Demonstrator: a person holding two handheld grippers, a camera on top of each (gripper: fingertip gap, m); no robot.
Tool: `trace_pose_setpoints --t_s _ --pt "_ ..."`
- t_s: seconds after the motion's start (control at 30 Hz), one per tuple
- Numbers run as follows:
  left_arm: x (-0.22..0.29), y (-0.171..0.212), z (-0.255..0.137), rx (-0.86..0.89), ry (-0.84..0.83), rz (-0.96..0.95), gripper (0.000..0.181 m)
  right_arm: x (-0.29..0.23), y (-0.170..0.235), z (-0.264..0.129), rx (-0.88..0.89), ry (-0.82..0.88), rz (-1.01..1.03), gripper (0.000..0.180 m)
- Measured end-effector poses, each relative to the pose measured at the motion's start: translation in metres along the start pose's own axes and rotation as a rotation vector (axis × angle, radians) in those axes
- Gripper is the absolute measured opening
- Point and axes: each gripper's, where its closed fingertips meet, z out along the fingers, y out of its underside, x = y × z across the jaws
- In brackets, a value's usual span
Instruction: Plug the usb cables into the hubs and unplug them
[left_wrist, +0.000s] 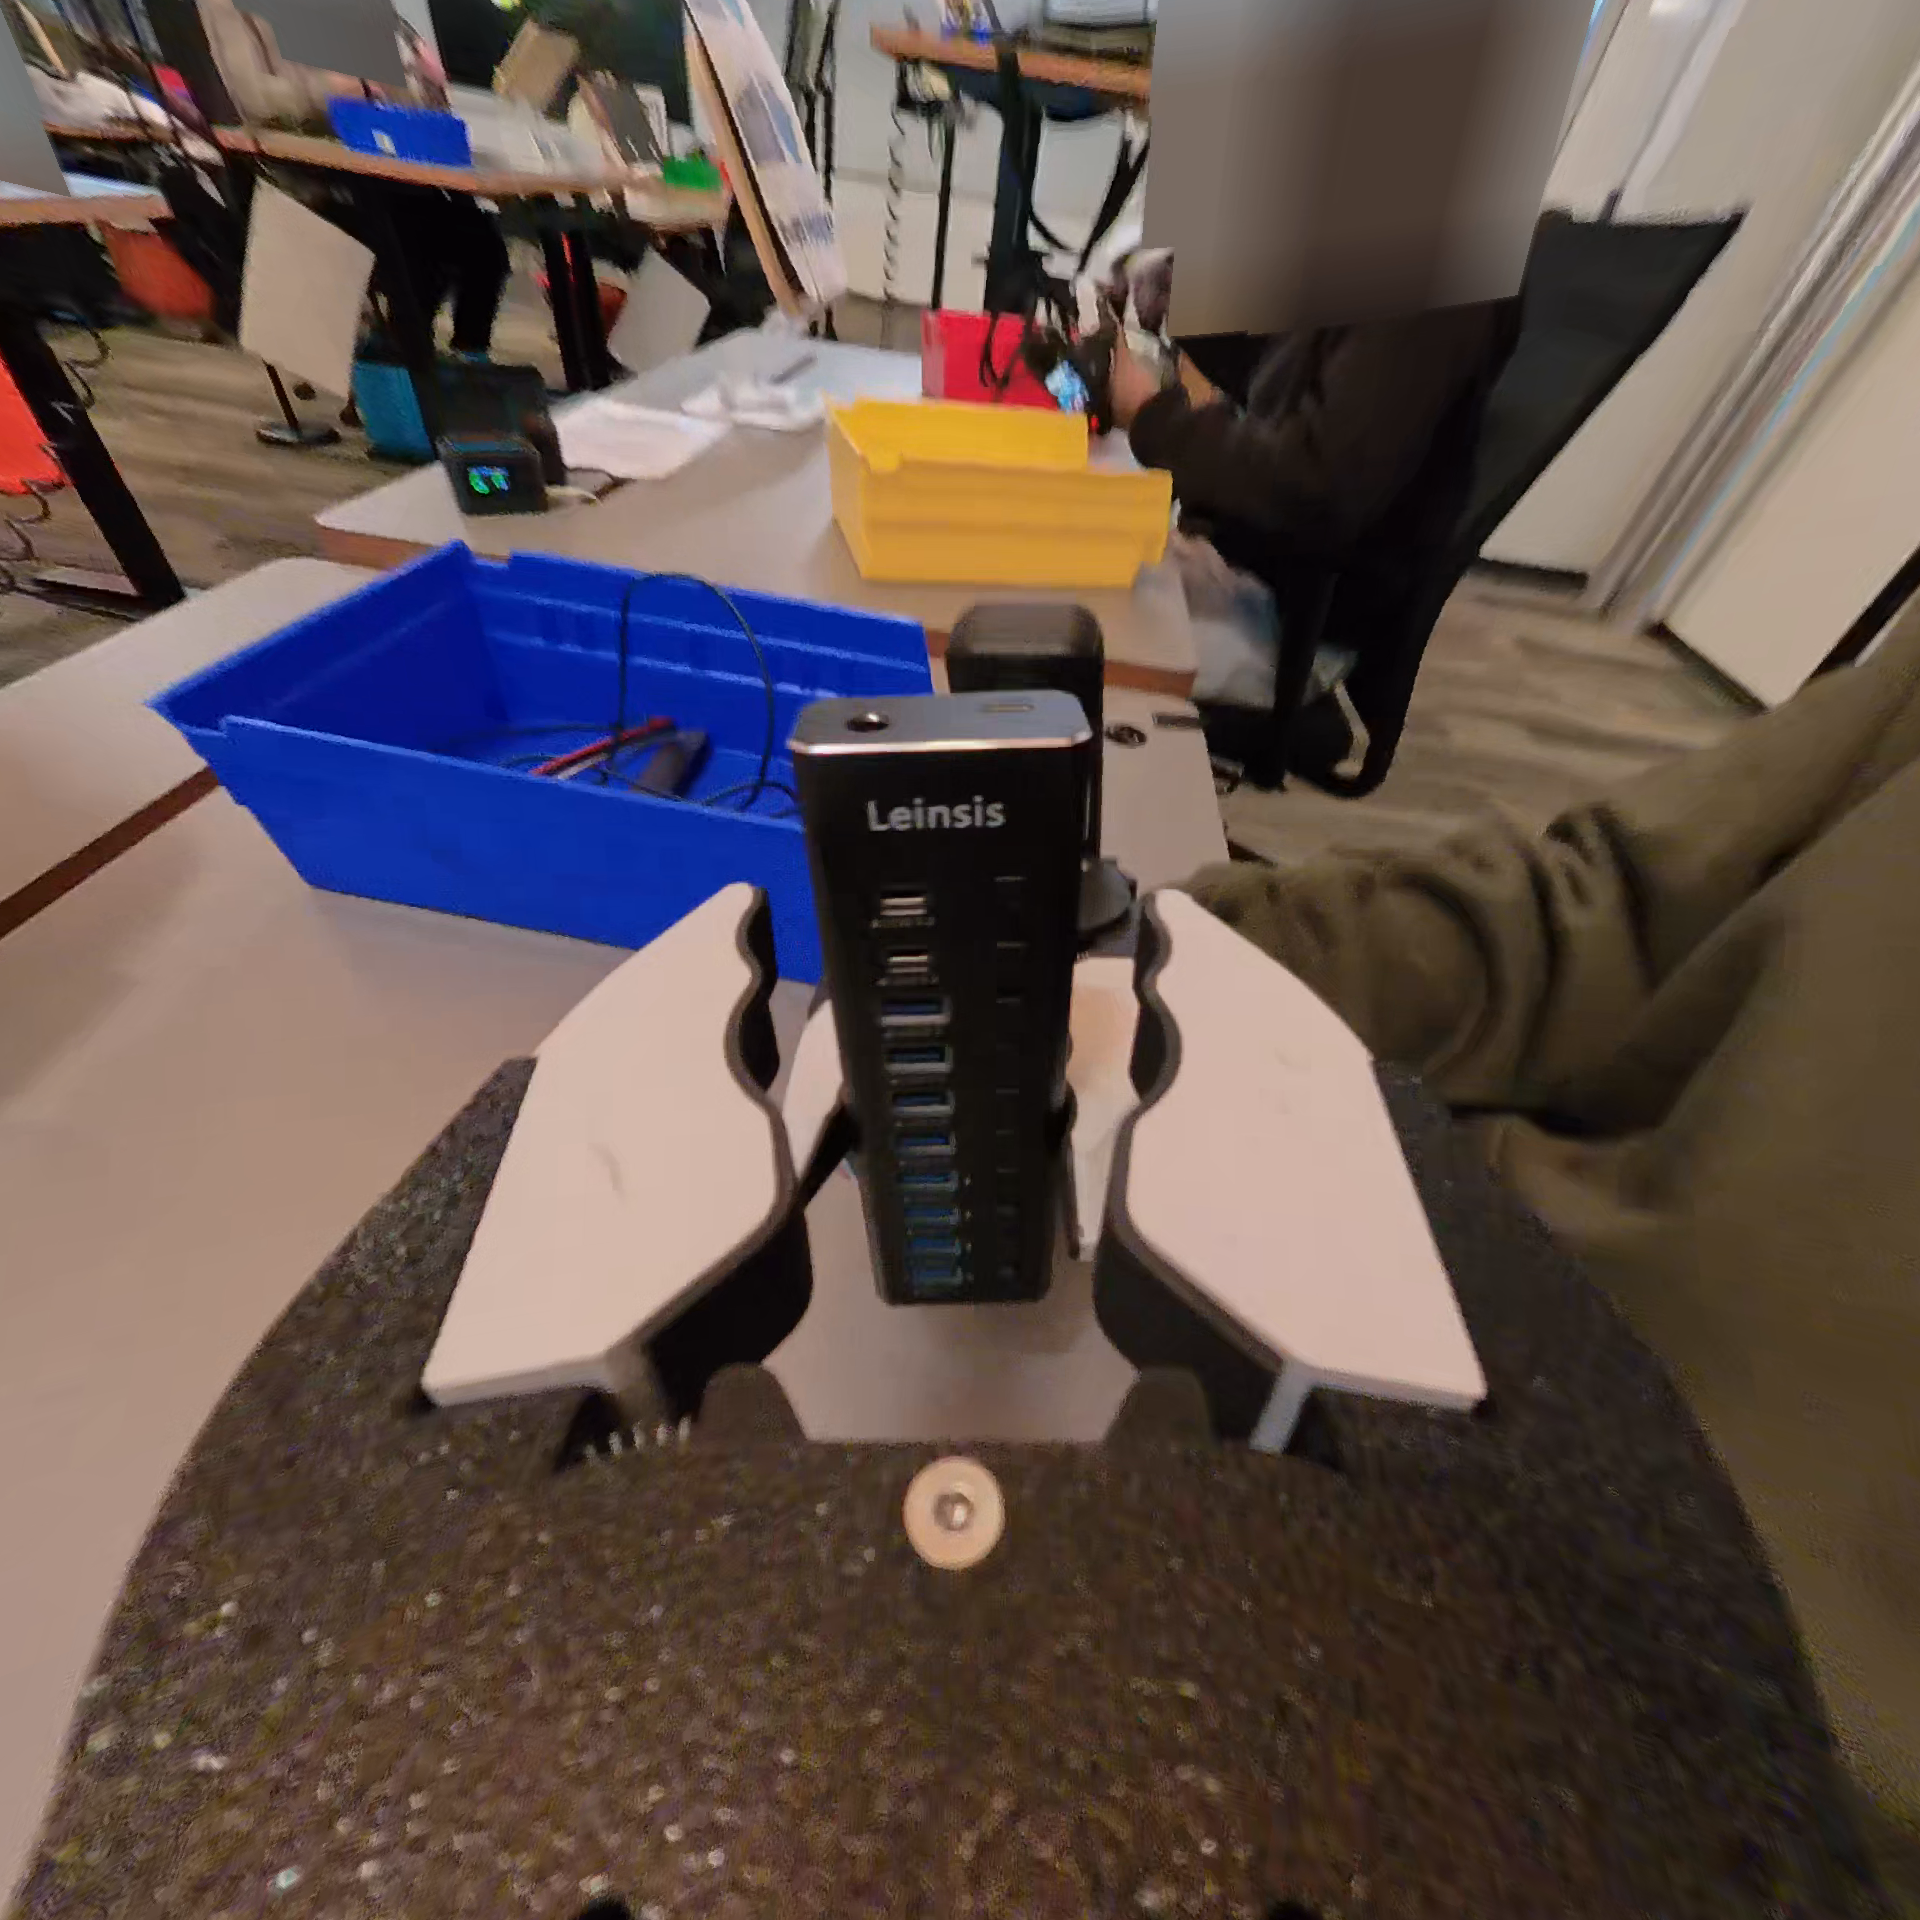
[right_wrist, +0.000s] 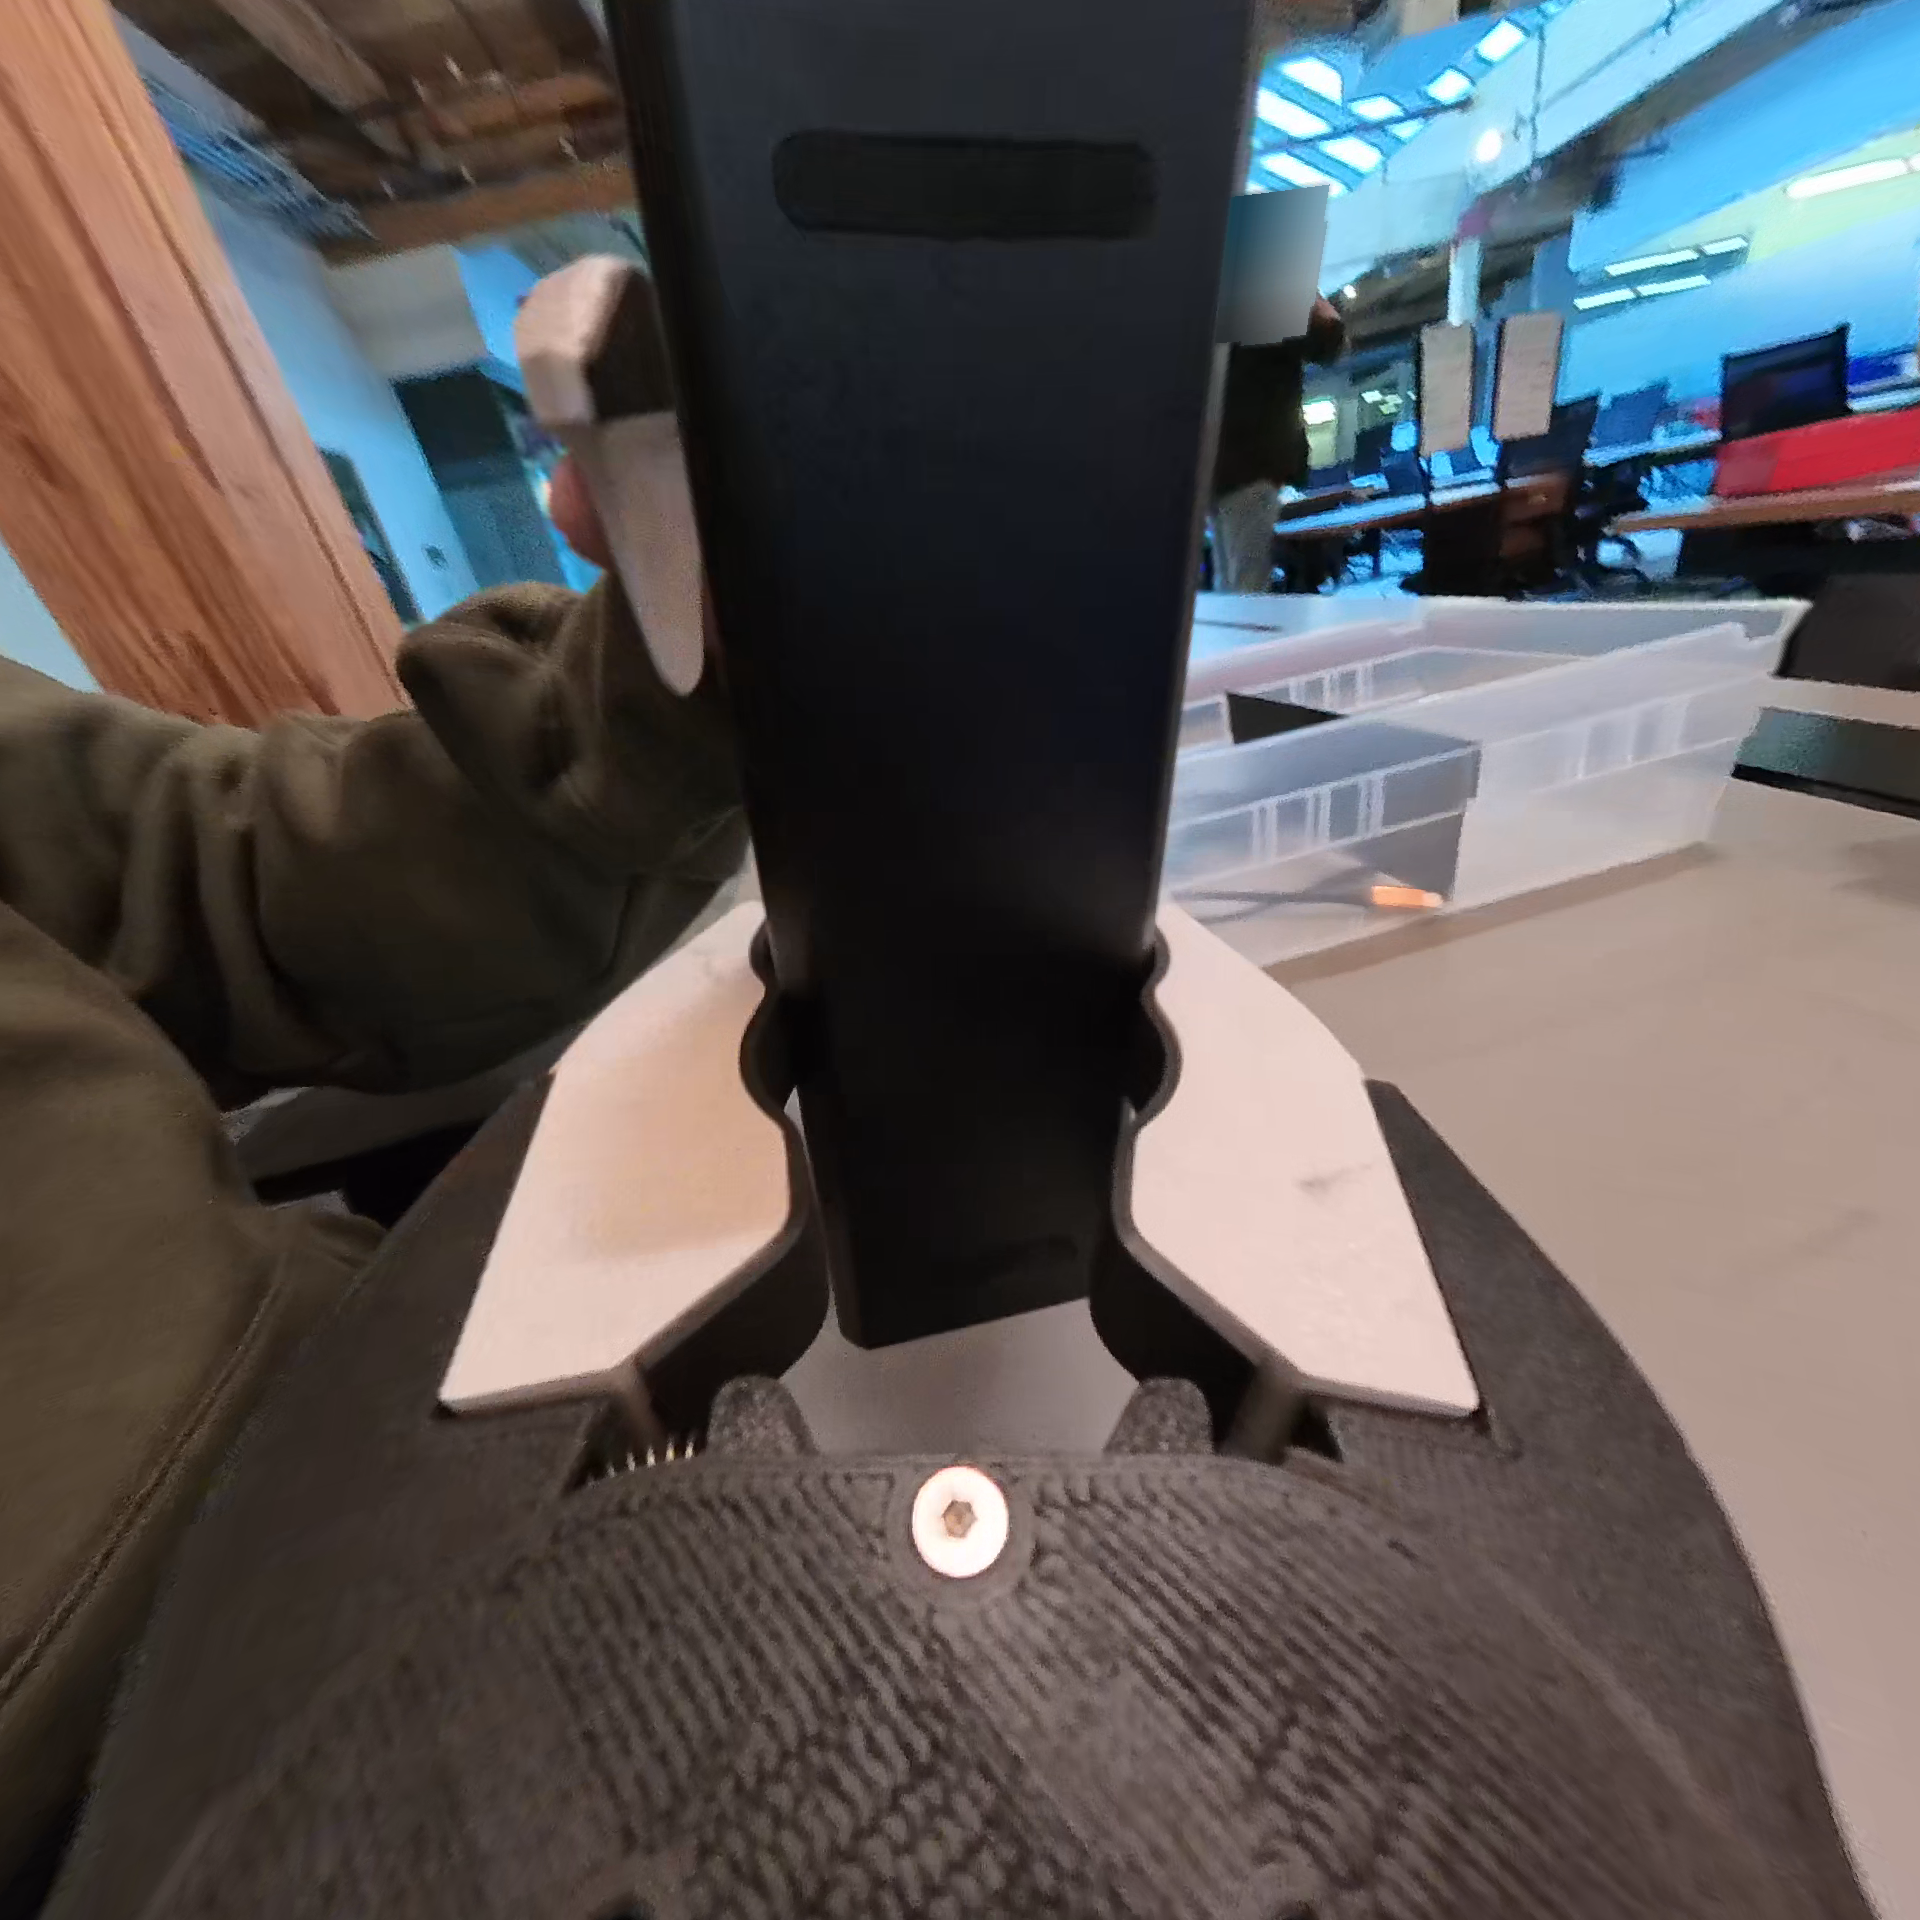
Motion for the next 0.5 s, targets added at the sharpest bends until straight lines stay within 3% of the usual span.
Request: trace_pose_setpoints --t_s 0.33,0.4,0.5 --pt "0.004 0.018 0.019 -0.208 -0.184 0.057 0.079 0.004 0.007 0.008 -0.059 0.069 -0.076 0.064" --pt "-0.003 0.02 0.022 -0.218 -0.259 0.103 0.065 0.003 0.009 0.01 -0.074 0.074 -0.109 0.063" --pt "-0.003 0.021 0.023 -0.193 -0.226 0.103 0.061 0.003 0.012 0.01 -0.113 0.084 -0.116 0.063"
